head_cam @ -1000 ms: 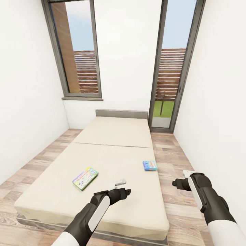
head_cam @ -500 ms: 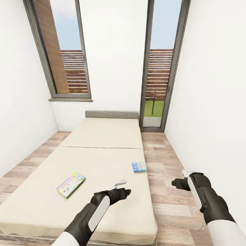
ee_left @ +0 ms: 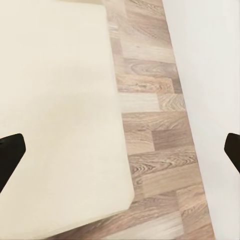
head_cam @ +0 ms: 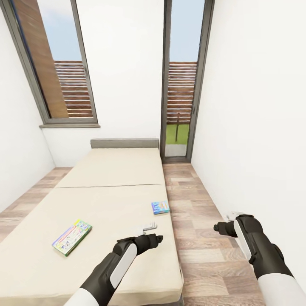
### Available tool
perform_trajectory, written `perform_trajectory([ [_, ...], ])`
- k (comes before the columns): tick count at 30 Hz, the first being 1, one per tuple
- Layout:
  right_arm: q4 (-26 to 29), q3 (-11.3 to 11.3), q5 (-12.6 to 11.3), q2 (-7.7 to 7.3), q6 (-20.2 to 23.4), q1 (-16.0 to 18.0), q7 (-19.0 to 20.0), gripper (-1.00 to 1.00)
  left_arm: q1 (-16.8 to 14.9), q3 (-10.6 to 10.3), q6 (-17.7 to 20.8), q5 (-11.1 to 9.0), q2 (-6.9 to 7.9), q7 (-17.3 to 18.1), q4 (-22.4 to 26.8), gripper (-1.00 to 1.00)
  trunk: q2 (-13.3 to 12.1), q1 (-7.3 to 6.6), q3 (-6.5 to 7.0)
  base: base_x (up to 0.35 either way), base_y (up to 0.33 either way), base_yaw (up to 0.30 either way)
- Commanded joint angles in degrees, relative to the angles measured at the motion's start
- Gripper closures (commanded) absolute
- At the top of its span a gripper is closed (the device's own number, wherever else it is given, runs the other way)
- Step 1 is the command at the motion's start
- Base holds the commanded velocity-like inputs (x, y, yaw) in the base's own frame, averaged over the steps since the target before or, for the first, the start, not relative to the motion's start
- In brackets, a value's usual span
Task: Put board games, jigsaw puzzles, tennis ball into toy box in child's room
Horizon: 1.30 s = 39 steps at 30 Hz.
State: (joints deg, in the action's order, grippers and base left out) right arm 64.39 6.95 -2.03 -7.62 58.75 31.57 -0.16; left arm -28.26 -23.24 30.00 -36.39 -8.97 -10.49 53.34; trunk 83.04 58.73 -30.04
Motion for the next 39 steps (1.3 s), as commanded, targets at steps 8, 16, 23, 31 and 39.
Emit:
perform_trajectory([
  [8,0.05,-0.10,-0.17,0.03,0.23,0.03,-0.02,-1.00,-0.04,-0.07,0.15,-0.61,0.00,-0.52,0.10,-1.00,0.03,0.00,-0.06,0.002,-0.002,-0.047],
  [16,0.05,-0.17,-0.17,0.09,0.23,0.00,-0.02,-1.00,-0.04,-0.08,0.15,-0.62,0.00,-0.51,0.17,-1.00,0.03,0.00,-0.06,0.012,0.001,-0.013],
  [23,0.05,-0.24,-0.17,0.16,0.23,-0.01,-0.02,-1.00,0.01,-0.11,0.15,-0.62,0.05,-0.51,0.25,-1.00,0.03,0.00,-0.06,0.155,0.058,-0.004],
  [31,0.08,-0.31,-0.12,0.29,0.23,-0.02,-0.02,-1.00,0.04,-0.07,0.15,-0.65,0.02,-0.50,0.27,-1.00,0.03,0.00,-0.06,0.074,0.030,-0.001],
  [39,0.04,-0.35,-0.09,0.34,0.23,-0.02,-0.02,-1.00,-0.01,-0.03,0.21,-0.75,-0.04,-0.45,0.61,-1.00,0.03,0.00,-0.10,0.015,0.006,0.028],
])
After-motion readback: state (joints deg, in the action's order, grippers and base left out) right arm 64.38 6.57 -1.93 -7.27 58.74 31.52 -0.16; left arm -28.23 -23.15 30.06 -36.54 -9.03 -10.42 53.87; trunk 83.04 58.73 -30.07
